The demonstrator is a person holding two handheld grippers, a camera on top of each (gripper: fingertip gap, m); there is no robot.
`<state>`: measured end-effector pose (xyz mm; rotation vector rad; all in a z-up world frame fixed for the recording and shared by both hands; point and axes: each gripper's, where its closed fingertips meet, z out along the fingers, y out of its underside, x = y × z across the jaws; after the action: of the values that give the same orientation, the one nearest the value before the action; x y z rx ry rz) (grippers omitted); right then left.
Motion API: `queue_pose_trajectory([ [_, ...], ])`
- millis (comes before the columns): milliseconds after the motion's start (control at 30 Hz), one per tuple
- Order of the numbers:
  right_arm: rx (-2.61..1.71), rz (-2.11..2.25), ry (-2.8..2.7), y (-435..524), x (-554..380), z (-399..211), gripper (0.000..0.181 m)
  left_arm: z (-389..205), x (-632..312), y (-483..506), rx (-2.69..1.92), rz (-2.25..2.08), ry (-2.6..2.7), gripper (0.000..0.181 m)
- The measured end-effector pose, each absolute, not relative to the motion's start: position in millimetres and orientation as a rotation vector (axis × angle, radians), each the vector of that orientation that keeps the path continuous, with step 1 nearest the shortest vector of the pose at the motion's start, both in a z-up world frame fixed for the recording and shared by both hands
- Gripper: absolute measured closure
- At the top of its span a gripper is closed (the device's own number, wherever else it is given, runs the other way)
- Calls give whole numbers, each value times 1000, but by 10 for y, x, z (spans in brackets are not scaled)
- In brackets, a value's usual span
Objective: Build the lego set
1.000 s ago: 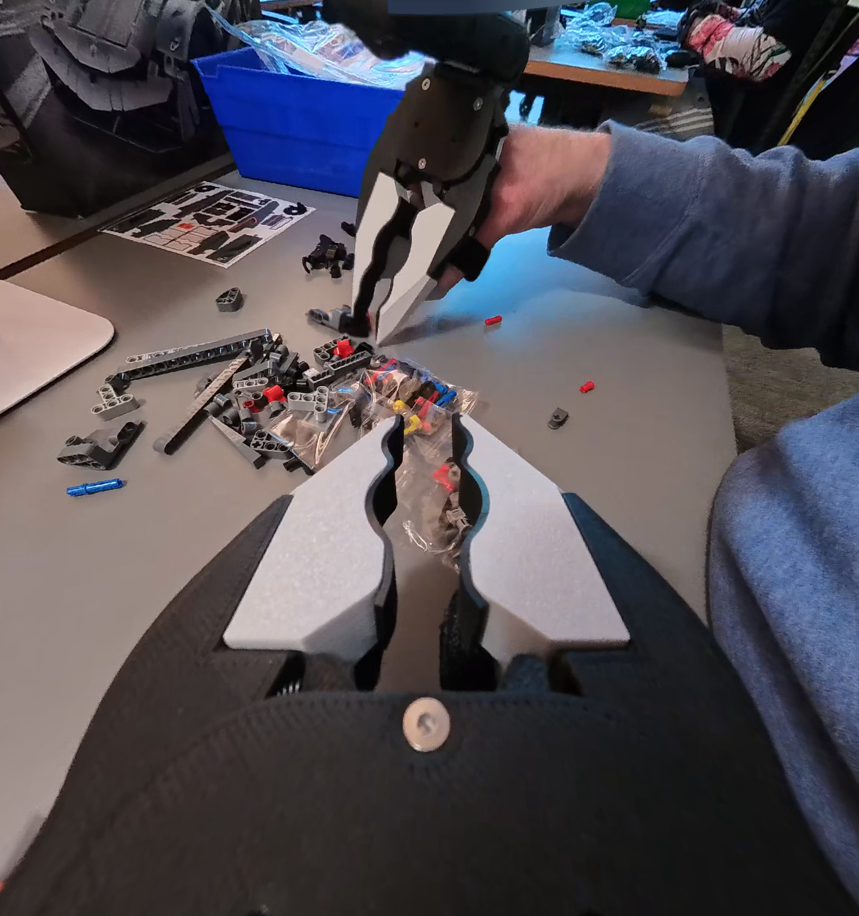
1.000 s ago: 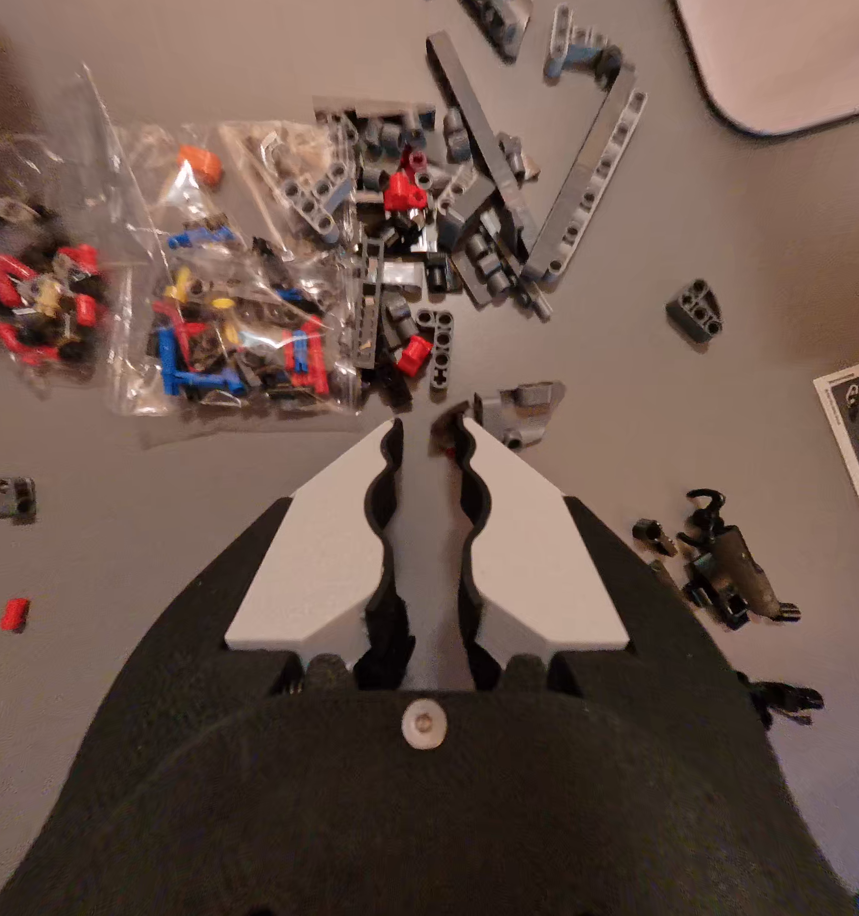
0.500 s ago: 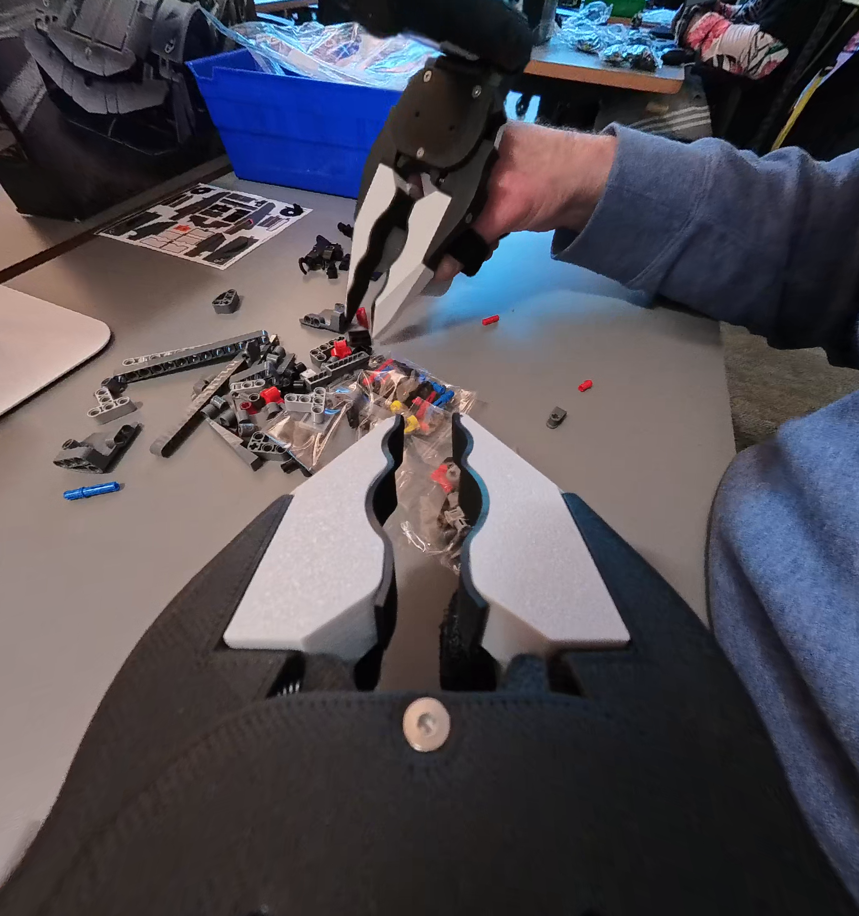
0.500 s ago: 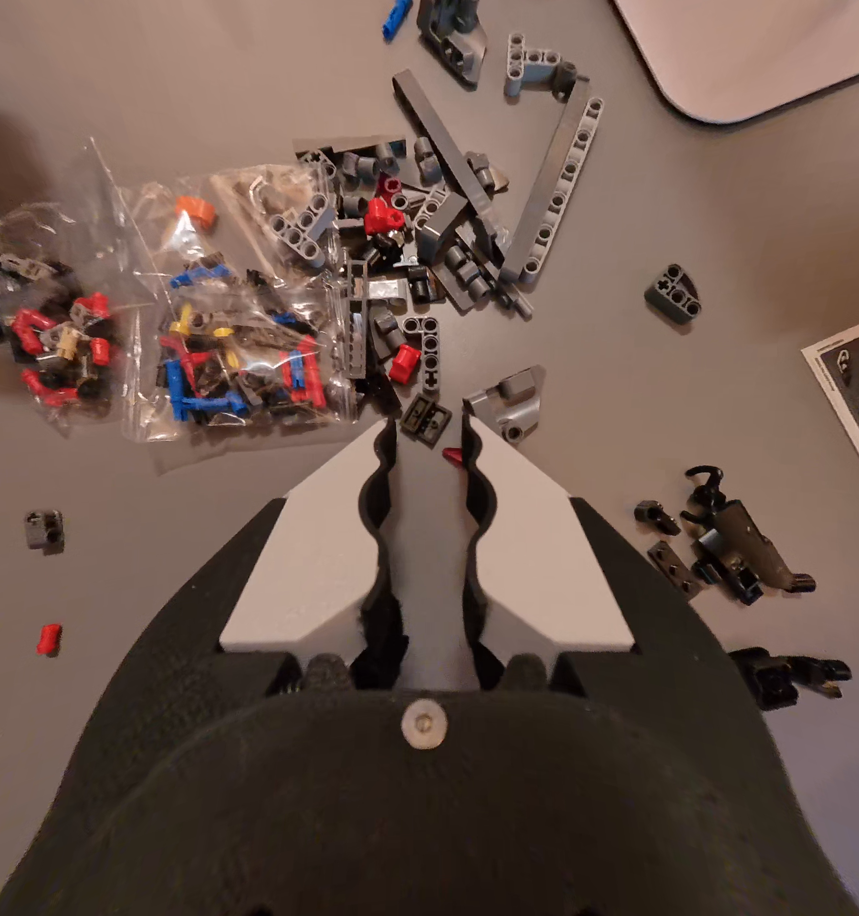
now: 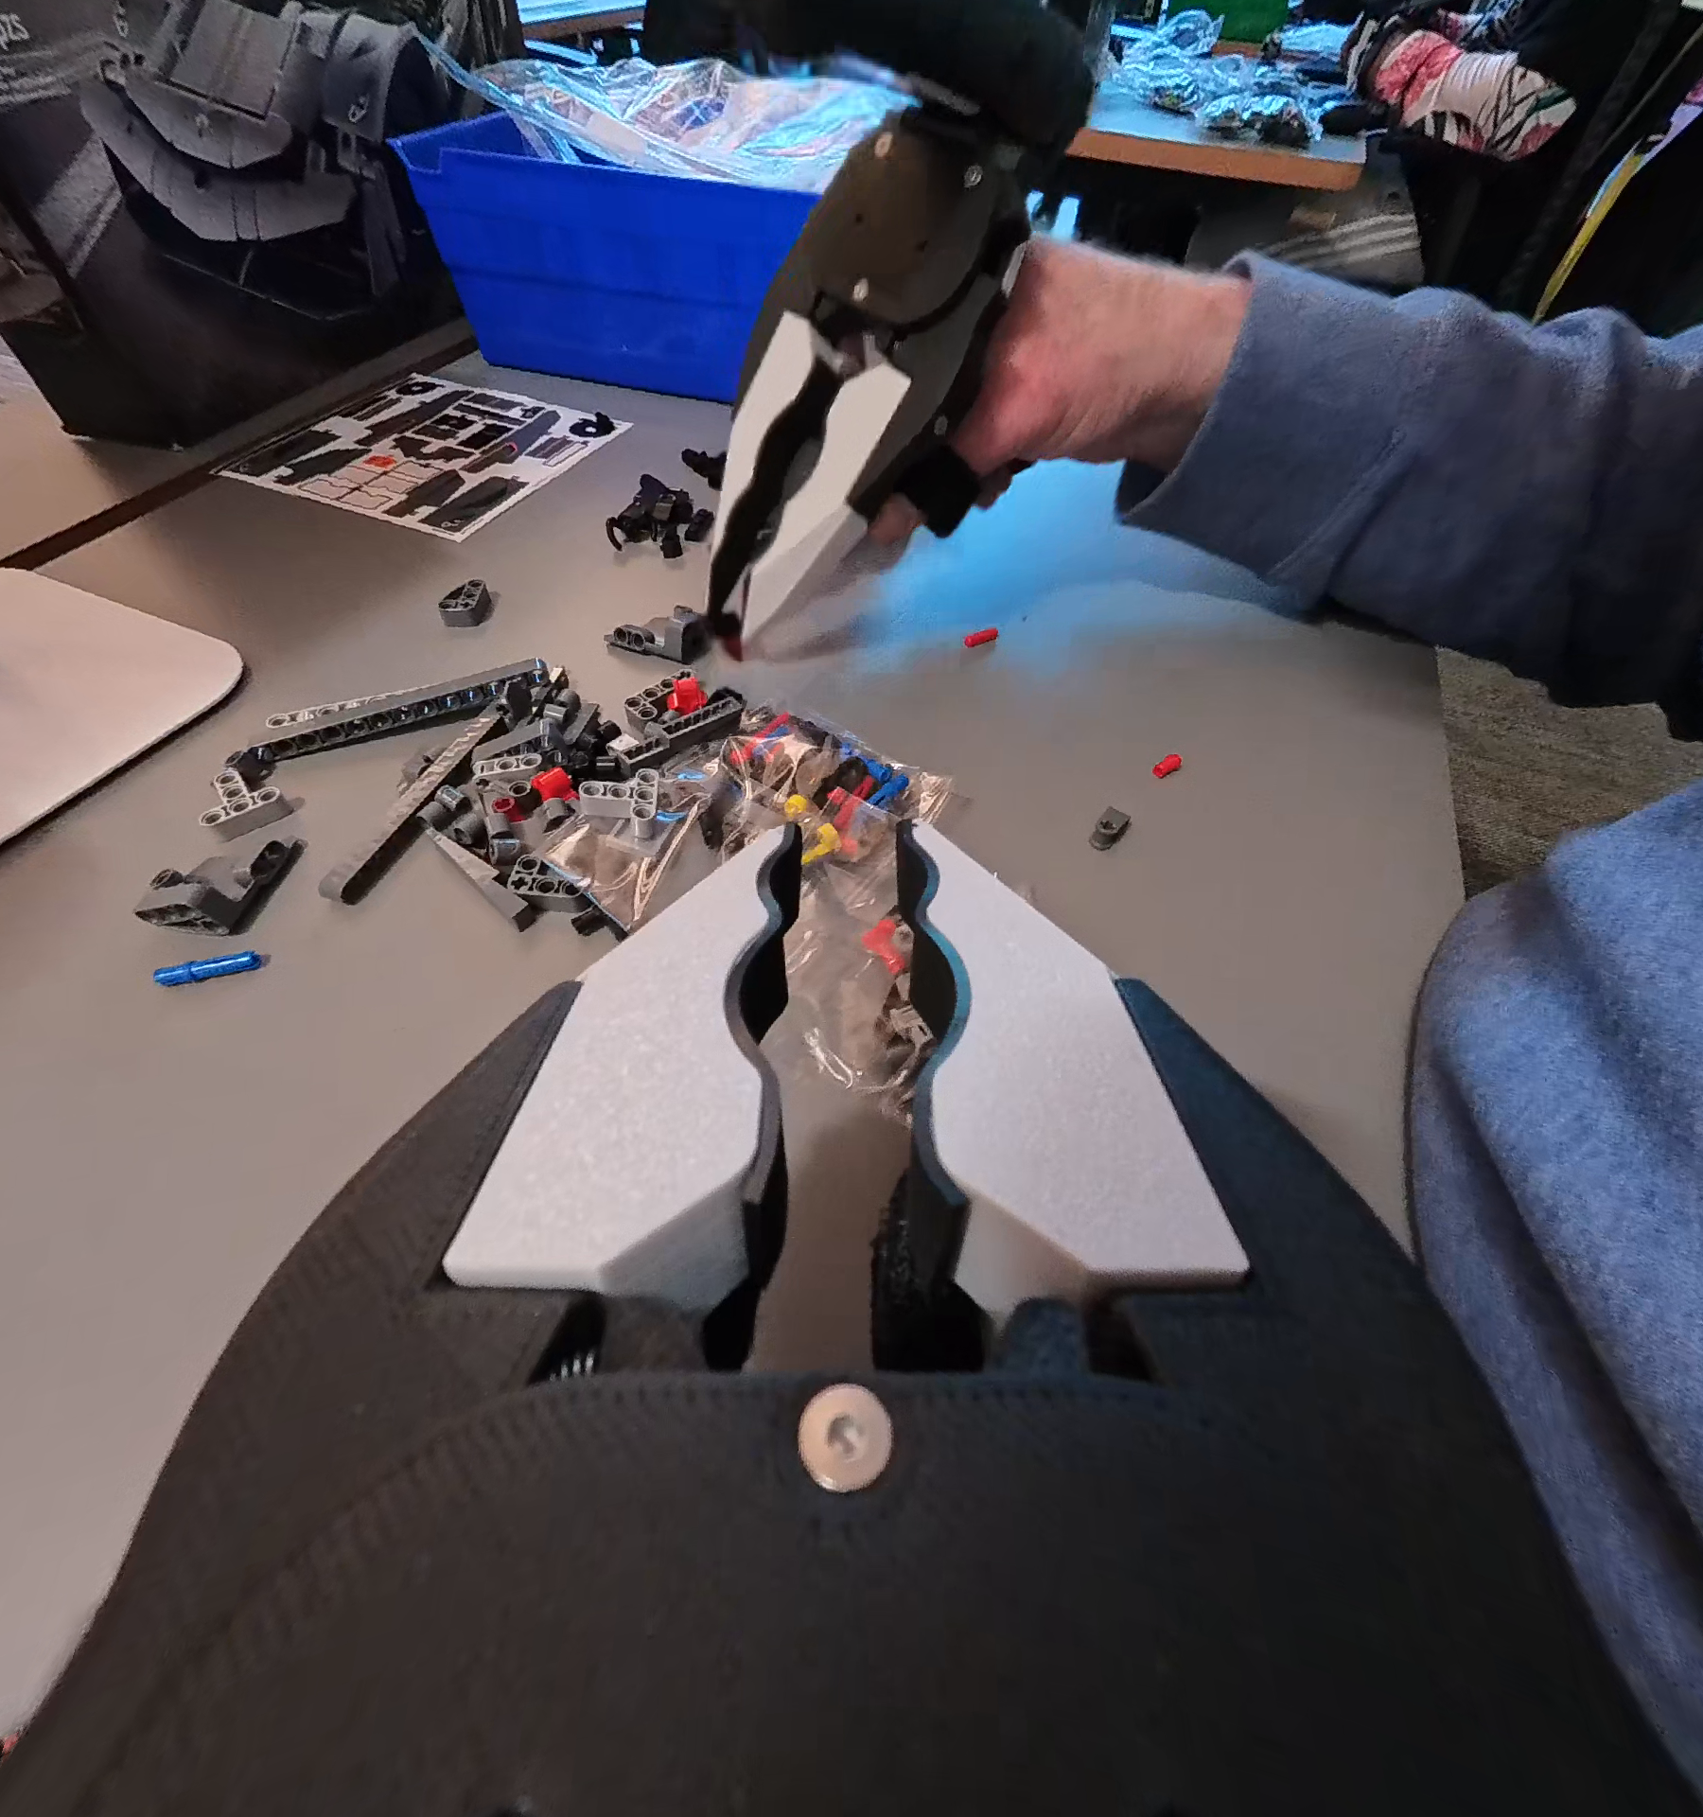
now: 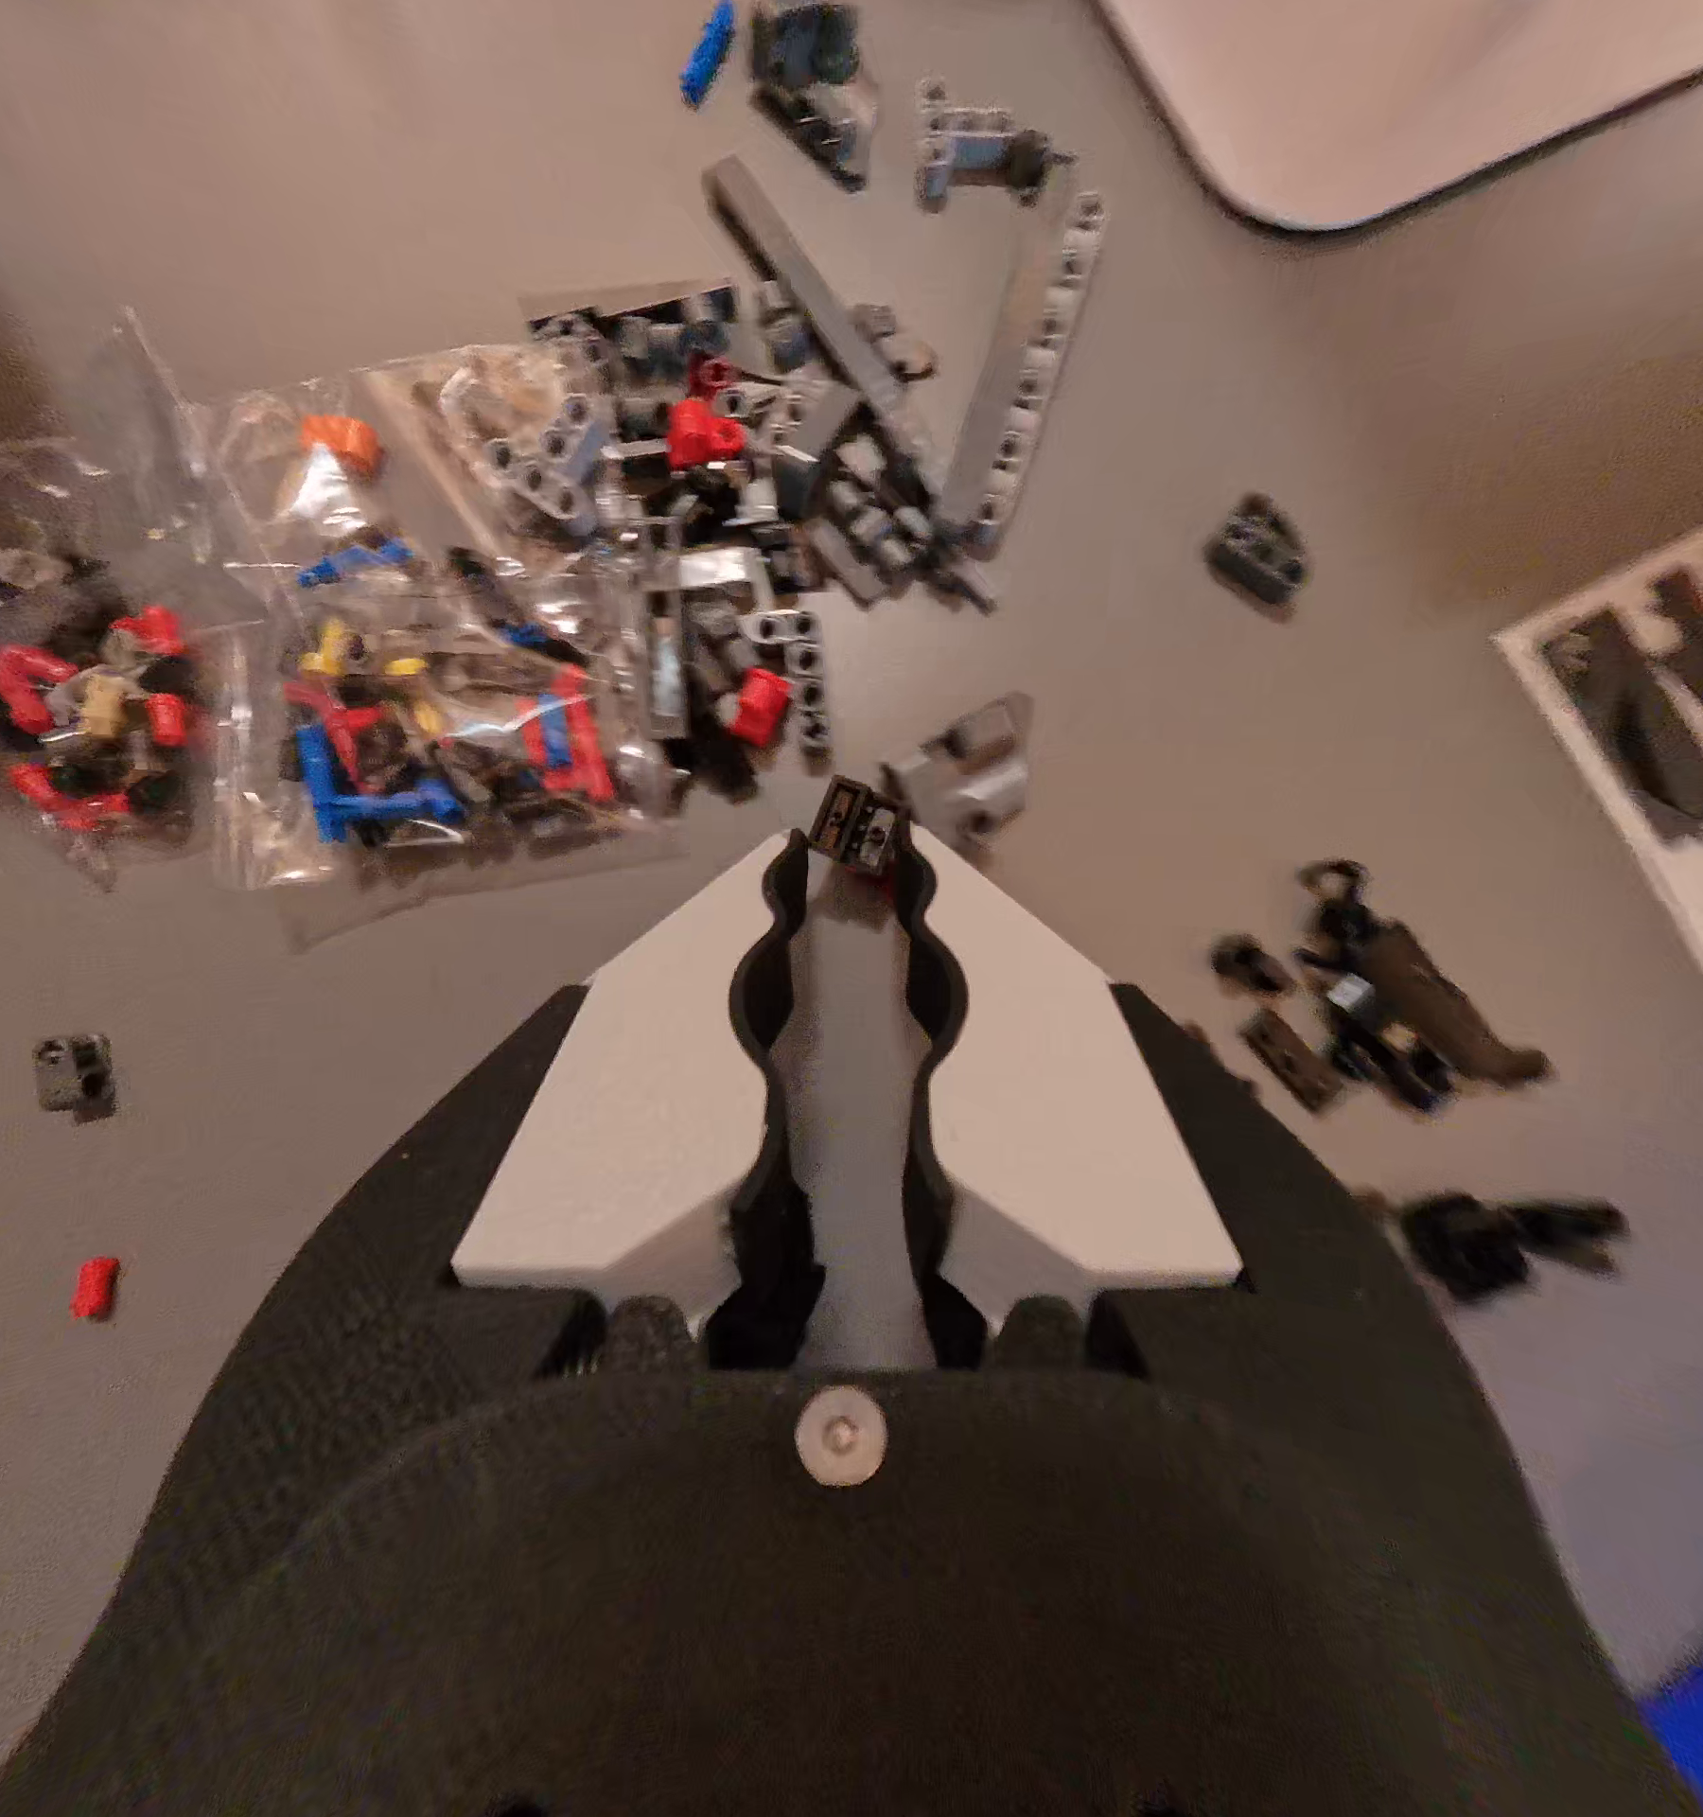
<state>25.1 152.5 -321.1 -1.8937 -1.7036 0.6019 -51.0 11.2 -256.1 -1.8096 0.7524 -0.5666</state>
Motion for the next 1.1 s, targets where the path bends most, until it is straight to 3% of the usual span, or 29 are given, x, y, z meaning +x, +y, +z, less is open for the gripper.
queue_pose_trajectory([
  [333, -2035, 361, -1456, 2324, 801, -3150, 153, -2537, -525, 66, -1815, -556, 752, 165],
  [433, -1975, 398, -1452, 2304, 702, -2952, 157, -2559, -589, -40, -1836, -553, 741, 164],
  [733, -1572, 669, -1884, 1429, -1185, -2610, 156, -2527, -558, -216, -1789, -540, 754, 165],
  [1100, -1624, 679, -1998, 1313, -2510, -3155, 162, -2371, -664, -288, -1724, -580, 728, 165],
])
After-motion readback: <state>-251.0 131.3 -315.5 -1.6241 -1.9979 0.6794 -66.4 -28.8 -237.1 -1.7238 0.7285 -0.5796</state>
